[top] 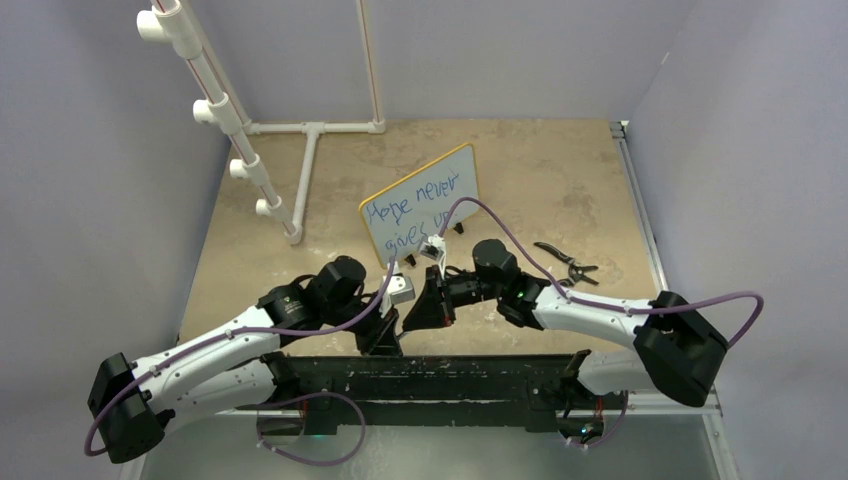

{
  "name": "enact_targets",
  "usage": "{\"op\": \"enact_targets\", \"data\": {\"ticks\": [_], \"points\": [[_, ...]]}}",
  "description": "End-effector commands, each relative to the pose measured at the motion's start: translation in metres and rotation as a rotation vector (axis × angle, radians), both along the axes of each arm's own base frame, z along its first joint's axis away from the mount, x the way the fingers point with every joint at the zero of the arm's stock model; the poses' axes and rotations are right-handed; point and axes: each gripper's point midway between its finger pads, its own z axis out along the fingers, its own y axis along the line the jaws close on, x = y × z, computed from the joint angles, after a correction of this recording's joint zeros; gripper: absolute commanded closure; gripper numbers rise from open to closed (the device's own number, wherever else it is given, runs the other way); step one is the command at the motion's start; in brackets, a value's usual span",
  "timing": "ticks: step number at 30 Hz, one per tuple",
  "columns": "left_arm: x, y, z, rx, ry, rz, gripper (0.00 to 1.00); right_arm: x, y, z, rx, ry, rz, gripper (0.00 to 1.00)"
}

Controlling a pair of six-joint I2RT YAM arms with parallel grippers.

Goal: Write a sentence on the whiteboard
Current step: Close the pen cap, then place the whiteboard marker at the center of the board.

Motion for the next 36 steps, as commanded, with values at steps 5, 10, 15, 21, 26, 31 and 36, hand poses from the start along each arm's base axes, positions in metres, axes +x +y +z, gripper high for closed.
{"op": "enact_targets", "data": {"ticks": [5,10,15,21,26,31,36], "points": [[0.066,-0.053,0.116,-0.395,-0.394,0.063,1.00,-0.018,-0.005,-0.018,-0.148,0.041,-0.035,1.00],[0.069,-0.044,0.099,-0.298,-0.389,0.079,0.70,0.054,-0.044,-0.011,-0.153,0.071,-0.376,1.00],[0.085,-0.037,0.099,-0.273,-0.412,0.186,0.36,0.099,-0.080,-0.029,-0.260,0.064,-0.612,1.00],[0.126,-0.011,0.096,-0.201,-0.421,0.395,0.29,0.143,-0.121,-0.070,-0.419,0.088,-0.852,1.00],[0.169,0.029,0.100,-0.171,-0.422,0.629,0.27,0.182,-0.155,-0.085,-0.446,0.081,-0.999,1.00],[0.194,0.068,0.104,-0.103,-0.481,0.828,0.21,0.219,-0.183,-0.113,-0.509,0.110,-1.096,0.90],[0.210,0.111,0.101,-0.021,-0.508,1.035,0.15,0.251,-0.211,-0.131,-0.570,0.137,-1.201,0.62]]}}
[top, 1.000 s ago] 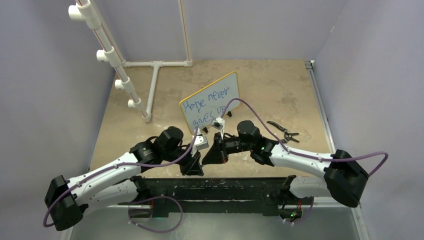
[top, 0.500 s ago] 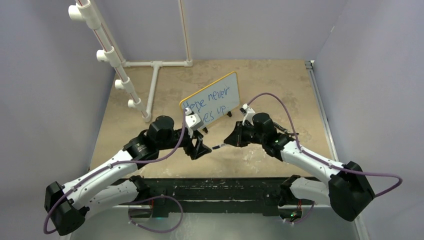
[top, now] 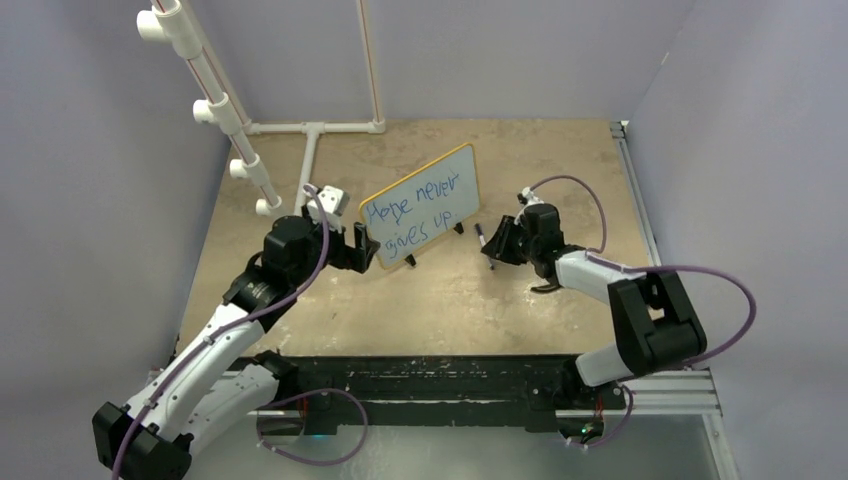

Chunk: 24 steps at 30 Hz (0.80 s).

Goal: Write a sentence on the whiteboard
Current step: Place the whiteboard marker at the center of the board, then reset both arms

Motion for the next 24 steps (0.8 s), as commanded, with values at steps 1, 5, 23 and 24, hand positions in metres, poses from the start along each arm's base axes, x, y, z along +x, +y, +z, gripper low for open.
{"op": "enact_targets", "data": {"ticks": [1,5,23,24], "points": [[0.020,0.041,0.020,0.002,-0.042,0.234,0.14,0.026,-0.035,-0.016,-0.104,-0.001,-0.114,0.56],[0.026,0.057,0.019,-0.001,-0.033,0.317,0.13,0.040,-0.057,-0.005,-0.124,-0.029,-0.201,0.34],[0.022,0.119,0.074,-0.017,-0.236,0.584,0.07,-0.020,-0.127,0.226,-0.182,-0.879,-0.410,0.21],[0.019,0.122,0.077,-0.021,-0.249,0.594,0.07,-0.028,-0.129,0.236,-0.171,-0.924,-0.415,0.21]]}}
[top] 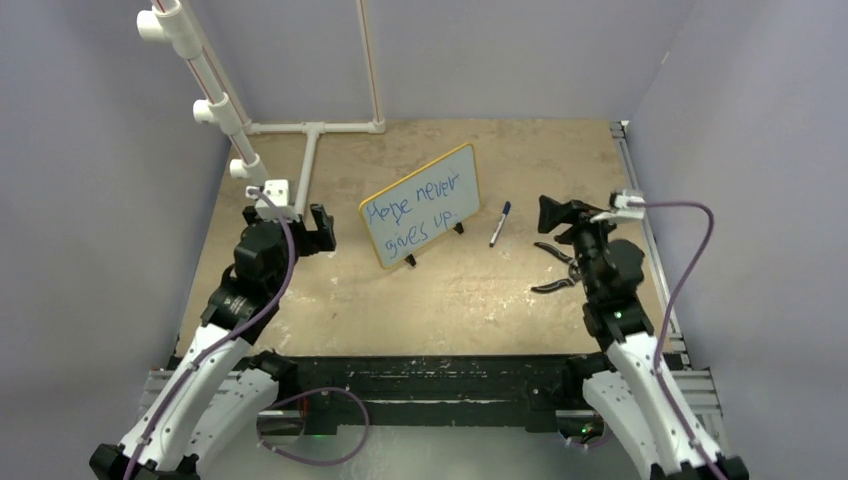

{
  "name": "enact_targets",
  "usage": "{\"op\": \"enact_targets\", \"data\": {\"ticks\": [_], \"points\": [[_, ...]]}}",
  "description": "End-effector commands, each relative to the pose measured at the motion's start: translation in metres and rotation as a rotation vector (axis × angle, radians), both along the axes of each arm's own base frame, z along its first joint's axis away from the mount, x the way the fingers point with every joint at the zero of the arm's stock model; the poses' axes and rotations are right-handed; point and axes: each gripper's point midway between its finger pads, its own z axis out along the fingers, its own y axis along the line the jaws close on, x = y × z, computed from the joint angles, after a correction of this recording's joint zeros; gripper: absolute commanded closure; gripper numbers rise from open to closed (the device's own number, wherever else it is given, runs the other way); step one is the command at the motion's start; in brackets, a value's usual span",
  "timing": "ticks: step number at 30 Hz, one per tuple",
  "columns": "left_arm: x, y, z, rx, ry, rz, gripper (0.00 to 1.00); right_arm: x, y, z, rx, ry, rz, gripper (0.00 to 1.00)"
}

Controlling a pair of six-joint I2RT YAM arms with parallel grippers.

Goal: Write a sentence on the whiteboard
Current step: Reset both arms

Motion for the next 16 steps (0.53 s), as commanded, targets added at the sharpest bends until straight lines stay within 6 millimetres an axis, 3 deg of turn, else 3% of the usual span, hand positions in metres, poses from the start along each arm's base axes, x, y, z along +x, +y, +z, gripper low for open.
{"op": "enact_targets", "data": {"ticks": [1,6,16], "points": [[-0.007,0.022,0.049,-0.026,-0.161,0.091,0.06,-0.028,-0.017,0.042,-0.071,-0.223,-0.044,0.21],[-0.016,0.036,0.058,-0.027,-0.216,0.145,0.05,-0.048,-0.022,0.057,-0.062,-0.313,-0.057,0.21],[-0.017,0.036,0.059,-0.027,-0.209,0.146,0.04,-0.043,-0.020,0.053,-0.078,-0.293,-0.045,0.21]]}}
